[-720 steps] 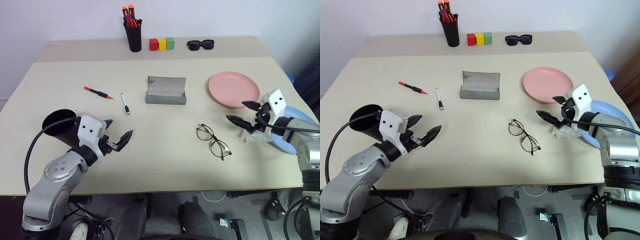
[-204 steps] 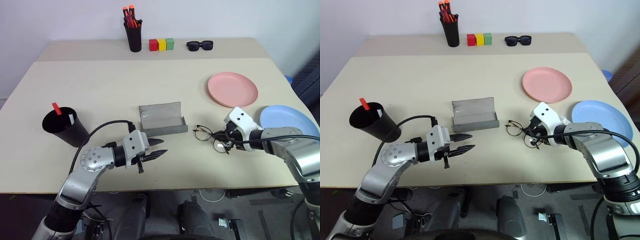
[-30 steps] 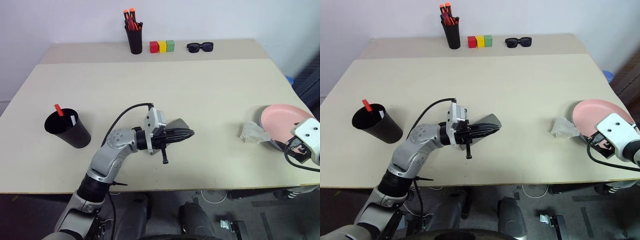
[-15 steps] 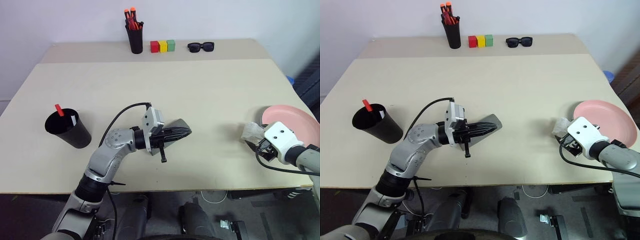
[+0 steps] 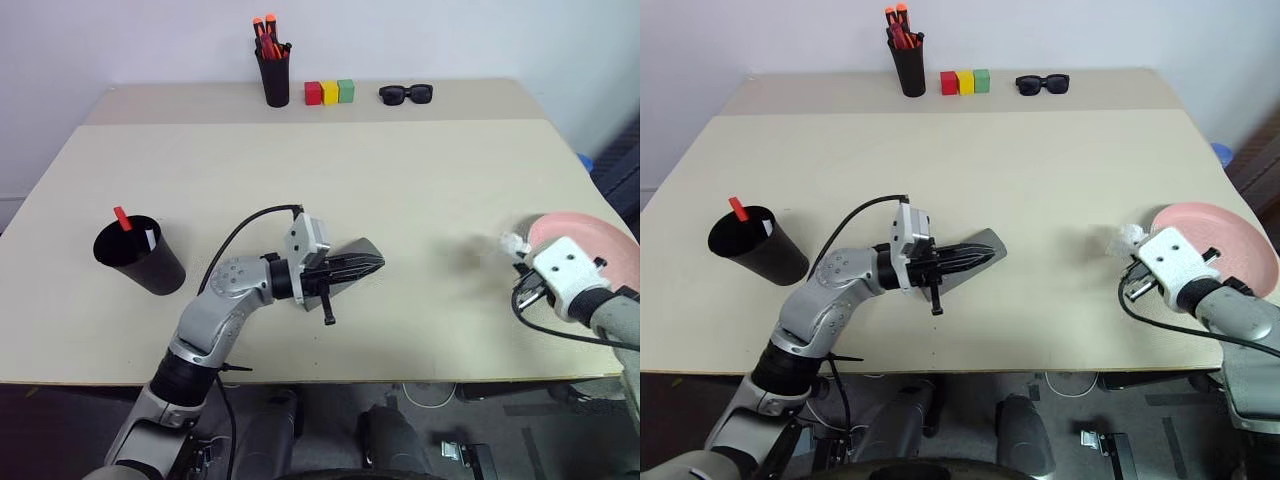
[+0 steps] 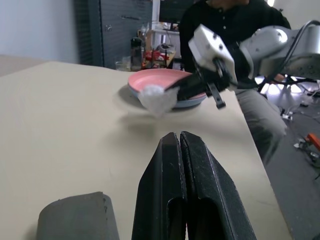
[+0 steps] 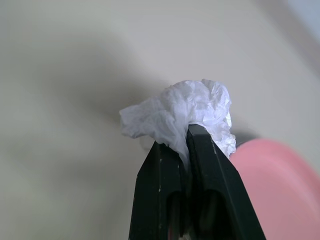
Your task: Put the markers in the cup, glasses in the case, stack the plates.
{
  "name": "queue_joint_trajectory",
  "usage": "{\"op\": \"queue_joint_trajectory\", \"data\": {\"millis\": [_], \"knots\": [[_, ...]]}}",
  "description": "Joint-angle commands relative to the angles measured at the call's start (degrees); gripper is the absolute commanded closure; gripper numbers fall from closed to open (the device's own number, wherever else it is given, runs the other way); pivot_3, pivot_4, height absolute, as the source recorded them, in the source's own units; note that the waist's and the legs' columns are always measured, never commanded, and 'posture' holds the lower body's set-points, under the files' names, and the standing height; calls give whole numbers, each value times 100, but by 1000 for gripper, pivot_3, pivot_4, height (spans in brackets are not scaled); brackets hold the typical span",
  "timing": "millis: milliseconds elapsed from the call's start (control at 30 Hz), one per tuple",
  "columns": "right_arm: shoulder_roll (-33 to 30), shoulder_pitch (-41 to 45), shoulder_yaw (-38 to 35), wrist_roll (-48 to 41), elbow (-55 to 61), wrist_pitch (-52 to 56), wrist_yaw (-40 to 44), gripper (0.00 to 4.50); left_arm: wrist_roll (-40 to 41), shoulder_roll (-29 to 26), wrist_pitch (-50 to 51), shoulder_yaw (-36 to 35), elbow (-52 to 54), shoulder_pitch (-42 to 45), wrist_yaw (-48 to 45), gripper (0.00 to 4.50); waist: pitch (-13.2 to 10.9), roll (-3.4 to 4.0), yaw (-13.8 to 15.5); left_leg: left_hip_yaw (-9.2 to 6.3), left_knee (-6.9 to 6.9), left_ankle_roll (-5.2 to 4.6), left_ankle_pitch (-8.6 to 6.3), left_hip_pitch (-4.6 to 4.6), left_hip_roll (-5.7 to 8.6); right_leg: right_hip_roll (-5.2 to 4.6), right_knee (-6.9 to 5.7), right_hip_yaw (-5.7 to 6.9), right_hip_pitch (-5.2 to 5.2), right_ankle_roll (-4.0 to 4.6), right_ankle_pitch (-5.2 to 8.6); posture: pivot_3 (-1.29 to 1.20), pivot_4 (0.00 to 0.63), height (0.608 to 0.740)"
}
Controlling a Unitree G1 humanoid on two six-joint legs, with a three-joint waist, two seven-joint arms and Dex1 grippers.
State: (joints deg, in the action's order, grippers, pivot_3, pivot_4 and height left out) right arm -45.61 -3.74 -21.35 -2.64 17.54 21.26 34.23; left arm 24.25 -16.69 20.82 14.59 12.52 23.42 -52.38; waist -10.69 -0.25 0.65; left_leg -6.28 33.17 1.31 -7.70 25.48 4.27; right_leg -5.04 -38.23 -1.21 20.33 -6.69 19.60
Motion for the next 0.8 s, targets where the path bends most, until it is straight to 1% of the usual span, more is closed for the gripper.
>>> {"op": "queue_joint_trajectory", "data": {"millis": [33, 167, 267, 300, 367, 467, 667, 733, 800], "knots": [[-148, 265, -463, 89, -139, 226, -341, 4487, 54, 53, -83, -18, 87, 127, -42, 4500, 0, 0, 3, 0, 0, 0, 0, 0, 0, 0, 0, 0, 0, 1, 0, 0, 150, 734], [-311, 457, -497, 349, -716, 495, -619, 4487, 43, 77, -101, -19, 34, 155, -53, 4500, 0, 0, 16, -1, 0, 0, 0, 1, 1, -1, 4, 2, -1, 4, 2, 0, 150, 734], [-342, 505, -454, 270, -906, 638, -550, 3564, 5, 90, -134, -46, -6, 167, -25, 4500, 0, 0, 4, 1, -1, -1, 0, 1, 2, -1, 3, 1, -1, 3, 1, 0, 150, 734], [-361, 499, -417, 281, -918, 630, -533, 3167, 0, 91, -134, -70, -9, 172, -3, 4500, 1, 2, 1, 0, -2, -1, 0, 1, 1, -1, 3, 1, -1, 3, 1, 0, 150, 734], [-378, 499, -368, 313, -934, 596, -530, 2070, 8, 76, -113, -139, 2, 168, 65, 4500, 1, 3, -23, 2, -4, -1, 0, 0, 1, 0, 3, 0, 1, -4, -2, 0, 150, 734], [-447, 395, -248, 344, -812, 420, -378, 638, 7, 22, -83, -286, 69, 81, 238, 4500, 1, 3, -24, 2, -6, -1, 0, 0, 0, 1, 3, 0, 2, -9, -5, 0, 150, 734], [-367, 376, -117, -51, -490, -112, 135, 638, -356, -142, -117, -775, 340, -368, 1144, 4500, 1, 3, -31, 2, -6, -3, -2, 0, 0, 0, 3, -1, 2, -11, -6, 0, 150, 734], [-307, 514, -80, -309, -509, -212, 338, 638, -536, -229, -98, -965, 491, -615, 1511, 4500, 1, 3, -36, 2, -6, -3, -2, 0, 0, 0, 3, -2, 2, -11, -6, 0, 150, 734], [-125, 832, 75, -716, -482, -185, 550, 638, -723, -340, -69, -1186, 768, -998, 1886, 4500, 0, 2, -57, 2, -6, -3, -2, 0, -1, 0, 3, -3, 2, -11, -6, 0, 150, 734]]}}
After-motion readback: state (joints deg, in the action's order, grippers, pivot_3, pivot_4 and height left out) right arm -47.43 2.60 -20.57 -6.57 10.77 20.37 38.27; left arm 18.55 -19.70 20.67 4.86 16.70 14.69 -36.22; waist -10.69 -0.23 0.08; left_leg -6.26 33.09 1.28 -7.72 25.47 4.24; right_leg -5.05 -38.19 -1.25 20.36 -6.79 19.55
